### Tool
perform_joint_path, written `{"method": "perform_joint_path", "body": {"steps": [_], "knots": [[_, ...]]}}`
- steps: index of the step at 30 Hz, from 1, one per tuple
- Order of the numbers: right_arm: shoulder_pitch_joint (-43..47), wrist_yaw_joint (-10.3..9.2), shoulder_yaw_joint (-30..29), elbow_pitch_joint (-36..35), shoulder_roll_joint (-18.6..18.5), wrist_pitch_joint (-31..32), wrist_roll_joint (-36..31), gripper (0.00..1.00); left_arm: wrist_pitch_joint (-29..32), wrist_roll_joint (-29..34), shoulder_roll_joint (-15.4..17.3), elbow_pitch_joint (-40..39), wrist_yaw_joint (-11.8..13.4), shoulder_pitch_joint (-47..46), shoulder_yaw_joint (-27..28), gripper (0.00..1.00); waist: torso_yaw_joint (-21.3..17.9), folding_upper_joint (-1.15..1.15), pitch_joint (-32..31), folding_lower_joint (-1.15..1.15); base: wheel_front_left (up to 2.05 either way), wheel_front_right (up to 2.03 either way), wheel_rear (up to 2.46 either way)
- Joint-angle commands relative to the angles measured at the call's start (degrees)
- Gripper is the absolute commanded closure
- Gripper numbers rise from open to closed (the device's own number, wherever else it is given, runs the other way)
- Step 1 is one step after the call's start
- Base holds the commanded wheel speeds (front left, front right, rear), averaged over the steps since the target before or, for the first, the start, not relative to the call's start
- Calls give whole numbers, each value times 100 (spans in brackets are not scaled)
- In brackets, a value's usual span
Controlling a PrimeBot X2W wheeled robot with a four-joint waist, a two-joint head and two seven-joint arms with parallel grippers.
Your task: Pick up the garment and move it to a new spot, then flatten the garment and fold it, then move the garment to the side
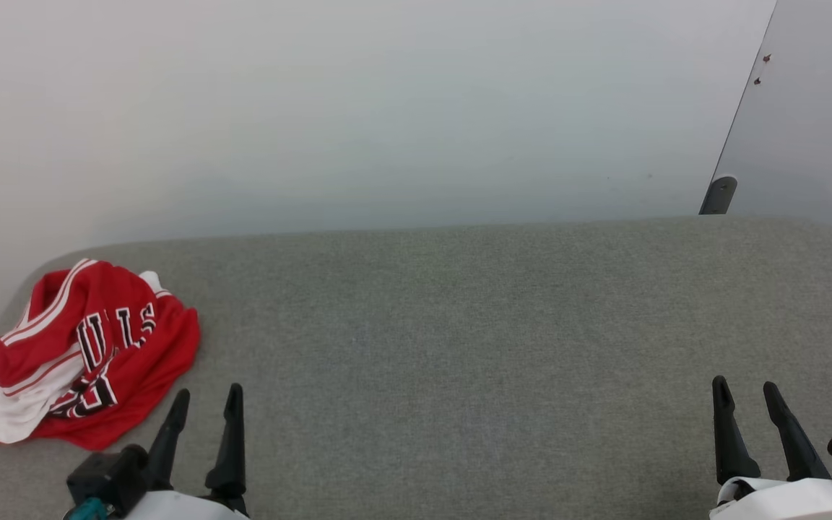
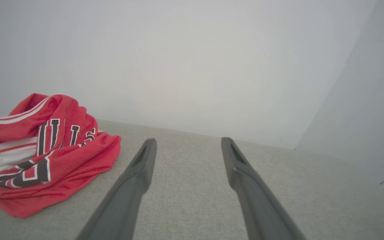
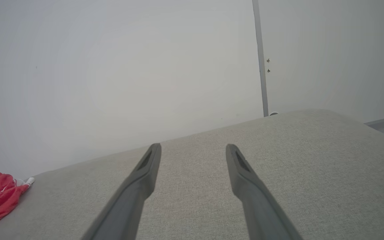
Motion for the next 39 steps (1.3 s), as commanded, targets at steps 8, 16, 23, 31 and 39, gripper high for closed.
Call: {"method": "perform_joint_path", "body": {"steps": [8, 16, 23, 31, 39], "knots": [[44, 3, -23, -94, -30, -116, -447, 0, -122, 404, 126, -66, -21, 32, -97, 0, -19, 0, -43, 0, 0, 0, 0], [71, 4, -21, -140, -15, -187, -816, 0, -213, 704, 187, -53, -20, 33, -166, 0, -39, 0, -90, 0, 0, 0, 0], [104, 4, -14, -166, -5, -263, -1125, 0, -286, 886, 230, -7, -20, 49, -194, 0, -58, 0, -154, 0, 0, 0, 0], [132, 4, -17, -180, -16, -328, -1402, 0, -359, 1030, 252, 61, -20, 77, -215, 0, -64, 0, -217, 0, 0, 0, 0], [145, 4, -10, -191, -37, -335, -1390, 0, -353, 829, 243, 147, -20, 41, -230, 0, -30, 0, -234, 0, 0, 0, 0]]}}
